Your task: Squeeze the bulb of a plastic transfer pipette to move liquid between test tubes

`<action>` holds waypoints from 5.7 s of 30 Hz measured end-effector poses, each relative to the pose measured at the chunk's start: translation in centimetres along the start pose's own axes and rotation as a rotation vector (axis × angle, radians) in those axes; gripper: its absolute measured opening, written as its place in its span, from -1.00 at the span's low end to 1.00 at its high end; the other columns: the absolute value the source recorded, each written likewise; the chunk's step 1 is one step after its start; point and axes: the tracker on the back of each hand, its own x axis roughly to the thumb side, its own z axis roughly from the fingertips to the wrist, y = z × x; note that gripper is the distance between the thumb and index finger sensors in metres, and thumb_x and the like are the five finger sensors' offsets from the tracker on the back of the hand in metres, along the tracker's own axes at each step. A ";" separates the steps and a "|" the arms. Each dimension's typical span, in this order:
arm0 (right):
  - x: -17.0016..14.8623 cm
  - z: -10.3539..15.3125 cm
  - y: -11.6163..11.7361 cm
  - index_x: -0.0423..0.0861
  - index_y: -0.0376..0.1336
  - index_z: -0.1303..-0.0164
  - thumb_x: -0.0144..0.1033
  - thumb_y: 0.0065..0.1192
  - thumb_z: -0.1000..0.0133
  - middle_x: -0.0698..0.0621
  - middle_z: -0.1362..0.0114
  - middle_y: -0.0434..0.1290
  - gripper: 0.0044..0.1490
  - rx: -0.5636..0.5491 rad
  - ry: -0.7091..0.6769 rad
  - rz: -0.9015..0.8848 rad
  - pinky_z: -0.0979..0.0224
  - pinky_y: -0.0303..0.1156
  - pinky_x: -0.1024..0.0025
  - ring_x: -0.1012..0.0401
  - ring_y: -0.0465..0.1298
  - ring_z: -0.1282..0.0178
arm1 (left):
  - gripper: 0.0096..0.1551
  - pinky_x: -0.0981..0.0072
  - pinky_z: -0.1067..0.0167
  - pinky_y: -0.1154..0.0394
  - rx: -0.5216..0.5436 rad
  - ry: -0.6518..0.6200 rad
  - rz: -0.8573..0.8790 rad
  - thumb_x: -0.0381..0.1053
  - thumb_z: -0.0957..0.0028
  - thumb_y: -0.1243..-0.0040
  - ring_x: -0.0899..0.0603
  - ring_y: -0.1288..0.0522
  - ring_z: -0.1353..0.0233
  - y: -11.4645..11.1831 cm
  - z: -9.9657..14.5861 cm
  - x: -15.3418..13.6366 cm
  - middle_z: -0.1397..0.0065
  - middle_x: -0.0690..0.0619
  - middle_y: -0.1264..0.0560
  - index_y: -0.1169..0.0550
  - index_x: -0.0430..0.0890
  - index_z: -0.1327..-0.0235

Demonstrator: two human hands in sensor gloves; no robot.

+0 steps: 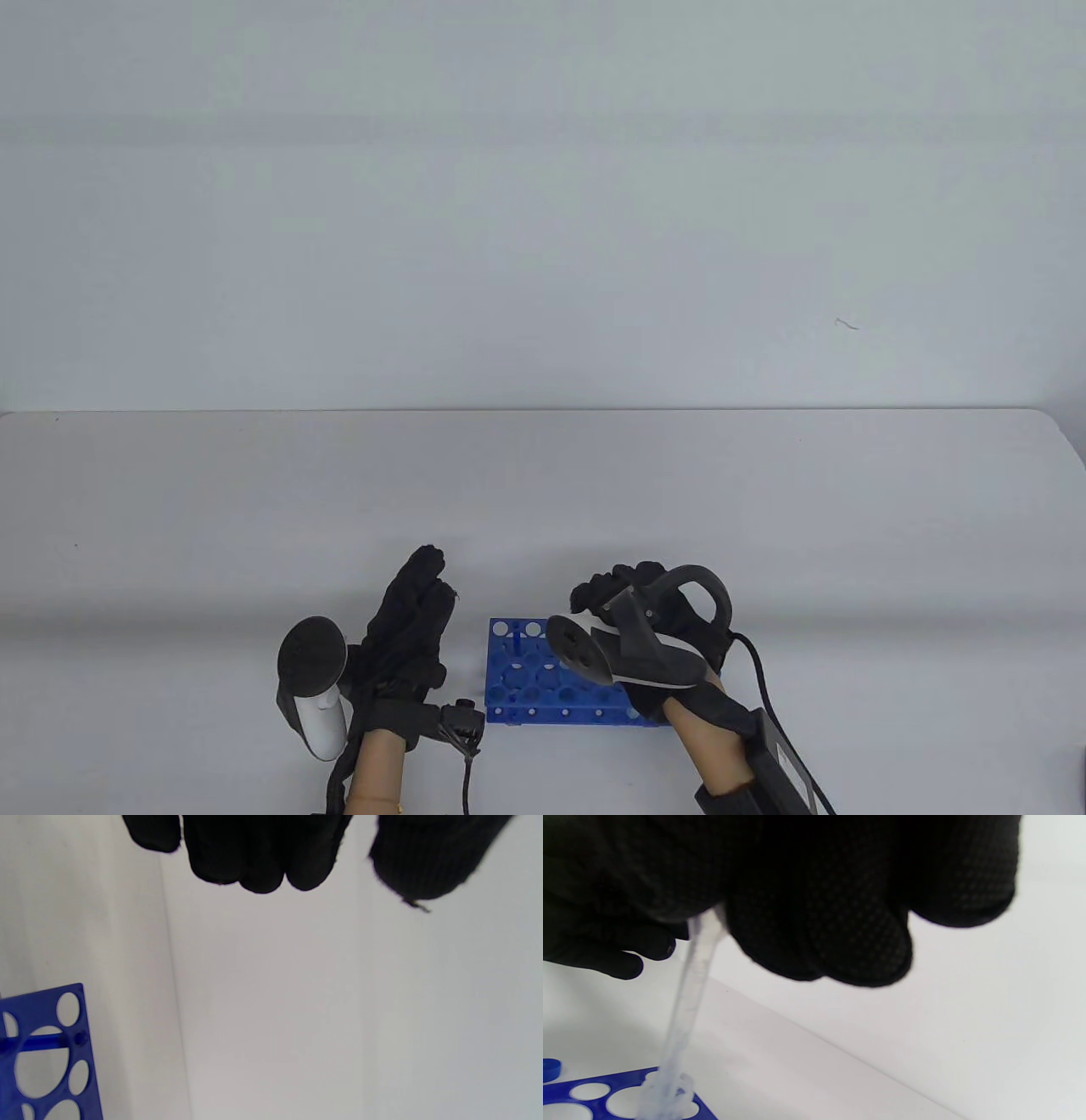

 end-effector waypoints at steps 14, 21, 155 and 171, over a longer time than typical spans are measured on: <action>-0.9 0.3 -0.3 0.04 0.56 0.27 -0.05 0.40 0.37 0.17 0.30 0.75 -0.49 -0.013 0.017 -0.036 0.07 0.63 0.26 0.29 0.72 0.39 | -0.09 -0.12 -0.66 -0.07 -0.003 -0.004 -0.002 0.47 0.06 -0.05 -0.09 -0.15 -0.65 0.0 0.0 0.0 -0.75 0.14 -0.18 -0.22 0.21 -0.61; -1.5 0.7 -1.3 0.04 0.56 0.27 -0.05 0.40 0.37 0.16 0.30 0.75 -0.49 -0.043 0.035 -0.060 0.07 0.63 0.26 0.28 0.72 0.38 | -0.09 -0.12 -0.66 -0.07 -0.004 -0.007 -0.002 0.47 0.06 -0.05 -0.09 -0.15 -0.65 -0.1 0.0 0.0 -0.75 0.14 -0.18 -0.22 0.21 -0.61; -15.7 13.0 8.4 -0.31 0.01 -0.50 0.20 0.21 0.16 -0.29 -0.57 0.25 0.19 -0.040 0.489 -1.050 -0.39 0.33 -0.17 -0.20 0.35 -0.51 | -0.08 -0.13 -0.65 -0.09 -0.030 -0.033 -0.127 0.46 0.08 -0.07 -0.10 -0.17 -0.64 -1.2 0.0 0.3 -0.74 0.12 -0.21 -0.25 0.20 -0.60; -15.7 13.0 9.0 -0.30 0.05 -0.48 0.15 0.23 0.15 -0.29 -0.56 0.28 0.14 -0.034 0.504 -1.075 -0.38 0.34 -0.17 -0.20 0.37 -0.49 | -0.09 -0.12 -0.66 -0.08 -0.044 -0.002 -0.146 0.46 0.07 -0.07 -0.09 -0.16 -0.64 -1.3 0.0 -0.1 -0.74 0.13 -0.20 -0.25 0.20 -0.60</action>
